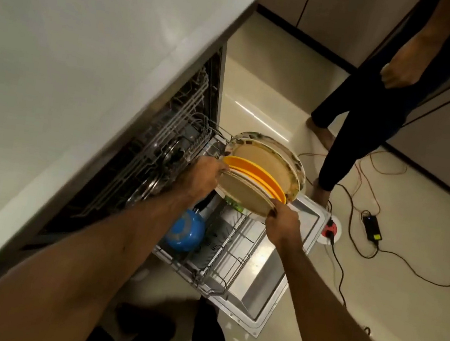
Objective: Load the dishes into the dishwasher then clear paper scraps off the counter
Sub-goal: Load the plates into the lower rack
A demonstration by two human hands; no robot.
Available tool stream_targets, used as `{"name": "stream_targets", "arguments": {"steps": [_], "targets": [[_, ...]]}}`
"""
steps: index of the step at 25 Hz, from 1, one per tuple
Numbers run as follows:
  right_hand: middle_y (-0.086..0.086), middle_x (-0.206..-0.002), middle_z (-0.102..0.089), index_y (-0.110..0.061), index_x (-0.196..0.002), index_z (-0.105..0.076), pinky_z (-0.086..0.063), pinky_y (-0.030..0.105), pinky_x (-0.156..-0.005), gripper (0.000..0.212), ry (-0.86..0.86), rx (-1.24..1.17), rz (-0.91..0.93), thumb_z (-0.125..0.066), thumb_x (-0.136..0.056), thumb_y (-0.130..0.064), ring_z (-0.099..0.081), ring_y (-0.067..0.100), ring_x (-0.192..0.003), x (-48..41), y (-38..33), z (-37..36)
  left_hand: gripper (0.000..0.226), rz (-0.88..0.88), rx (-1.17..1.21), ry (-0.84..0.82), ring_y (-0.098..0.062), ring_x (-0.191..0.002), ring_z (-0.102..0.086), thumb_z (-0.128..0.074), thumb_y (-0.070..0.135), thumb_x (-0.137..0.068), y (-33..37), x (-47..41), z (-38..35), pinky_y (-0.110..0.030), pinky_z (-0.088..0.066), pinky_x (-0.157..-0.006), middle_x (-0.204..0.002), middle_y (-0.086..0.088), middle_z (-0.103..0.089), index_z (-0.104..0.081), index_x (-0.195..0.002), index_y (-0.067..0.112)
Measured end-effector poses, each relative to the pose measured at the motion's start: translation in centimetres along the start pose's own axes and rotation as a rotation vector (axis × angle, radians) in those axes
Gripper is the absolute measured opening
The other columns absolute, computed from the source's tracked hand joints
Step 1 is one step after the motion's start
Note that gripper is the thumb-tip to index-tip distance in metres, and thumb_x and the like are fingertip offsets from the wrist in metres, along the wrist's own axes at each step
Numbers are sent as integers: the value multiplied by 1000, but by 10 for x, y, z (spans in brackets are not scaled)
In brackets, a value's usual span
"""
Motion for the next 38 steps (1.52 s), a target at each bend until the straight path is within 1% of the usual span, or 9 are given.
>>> {"name": "stream_targets", "arguments": {"steps": [7,11,17,23,28,33,35,36,38], "targets": [[15,-115,-72,-20,-139,-64,-43,30,-74,42,21,77,-27,-49,-104,-2,-54,23,-83,-20,34,-32,30,53,-62,-93,-19,-76,-68,-52,2,-99,-32,-26,-73,-41,-62,-70,-91,-3,-70,-76,-108,19],[13,-117,-70,-17,-139,-63,-44,29,-75,37,-28,102,-18,-49,-107,-4,-53,20,-82,-32,37,-50,29,100,-68,-102,-13,-74,-60,-50,4,-105,-49,-33,-93,-18,-51,-58,-99,-5,-68,-73,-120,14],[0,-96,-63,-17,-131,-64,-47,23,-61,32,-65,94,-69,-51,-105,-3,-57,10,-72,-43,52,-71,34,105,-30,-134,-2,-64,-51,-46,2,-104,-65,-37,-114,-10,-39,-51,-94,1,-64,-72,-121,14],[0,-94,-61,-15,-128,-64,-45,22,-60,29,-100,107,-98,-52,-105,-3,-57,10,-72,-54,63,-83,27,178,15,-222,-17,-84,-66,-48,9,-106,-74,-48,-126,-32,-61,-80,-101,-8,-69,-72,-119,10],[3,-103,-60,-11,-132,-60,-50,25,-70,32,-158,64,-130,-50,-104,0,-60,18,-84,-63,74,-93,25,173,-71,-277,-20,-87,-63,-51,3,-102,-75,-50,-144,-29,-55,-74,-97,-5,-61,-66,-122,7],[8,-107,-61,-9,-139,-51,-50,20,-60,38,-210,34,-130,-52,-103,1,-61,18,-82,-62,80,-108,33,61,-140,-395,1,-72,-49,-44,4,-105,-51,-39,-173,-4,-46,-61,-122,-27,-62,-55,-132,-13],[6,-100,-60,-9,-136,-49,-46,15,-53,31,-189,6,-135,-51,-105,-4,-58,14,-75,-58,81,-104,32,132,-115,-472,-12,-89,-63,-52,7,-104,-59,-24,-184,-15,-56,-78,-125,-21,-64,-57,-134,-3],[6,-101,-62,-10,-135,-49,-47,15,-55,29,-170,0,-120,-51,-106,-6,-59,14,-77,-56,79,-101,34,138,-132,-480,-21,-101,-65,-56,9,-102,-54,-19,-180,-29,-59,-87,-126,-17,-64,-57,-135,2],[7,-112,-66,-12,-136,-51,-53,22,-69,32,-140,-14,-71,-55,-104,-7,-64,17,-89,-50,72,-94,41,123,-160,-486,-27,-111,-64,-61,15,-100,-48,-7,-176,-41,-58,-93,-130,-12,-63,-54,-140,10]]}}
Point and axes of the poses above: each hand's wrist, its own x-axis away from the middle knuckle, its own z-axis out of the back of the hand, y = z × x, the point moved 10 cm from there along -x, towards the middle knuckle
